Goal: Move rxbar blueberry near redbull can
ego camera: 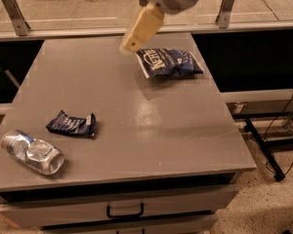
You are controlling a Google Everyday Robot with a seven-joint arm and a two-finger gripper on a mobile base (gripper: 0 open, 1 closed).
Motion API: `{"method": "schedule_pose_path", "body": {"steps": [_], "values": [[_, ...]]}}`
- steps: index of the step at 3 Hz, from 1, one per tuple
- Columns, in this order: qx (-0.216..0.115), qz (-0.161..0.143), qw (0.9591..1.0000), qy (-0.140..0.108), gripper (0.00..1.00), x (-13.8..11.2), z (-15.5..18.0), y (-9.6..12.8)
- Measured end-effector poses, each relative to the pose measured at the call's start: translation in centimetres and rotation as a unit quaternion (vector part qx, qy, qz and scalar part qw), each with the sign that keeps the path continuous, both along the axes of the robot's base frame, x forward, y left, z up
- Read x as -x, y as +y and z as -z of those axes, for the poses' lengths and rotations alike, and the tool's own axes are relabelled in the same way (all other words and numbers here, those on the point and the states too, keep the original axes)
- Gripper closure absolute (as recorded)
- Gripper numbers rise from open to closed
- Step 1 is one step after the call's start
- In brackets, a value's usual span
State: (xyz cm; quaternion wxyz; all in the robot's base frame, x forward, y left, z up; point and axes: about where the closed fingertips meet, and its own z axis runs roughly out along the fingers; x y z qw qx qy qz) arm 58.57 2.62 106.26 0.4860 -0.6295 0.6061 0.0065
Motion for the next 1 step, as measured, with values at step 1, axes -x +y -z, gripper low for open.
{"method": "schedule_pose_path", "body": {"steps": [1], "values": [[0.014, 0.014, 0.9995, -0.024, 0.00, -0.57, -1.24, -1.23]]}}
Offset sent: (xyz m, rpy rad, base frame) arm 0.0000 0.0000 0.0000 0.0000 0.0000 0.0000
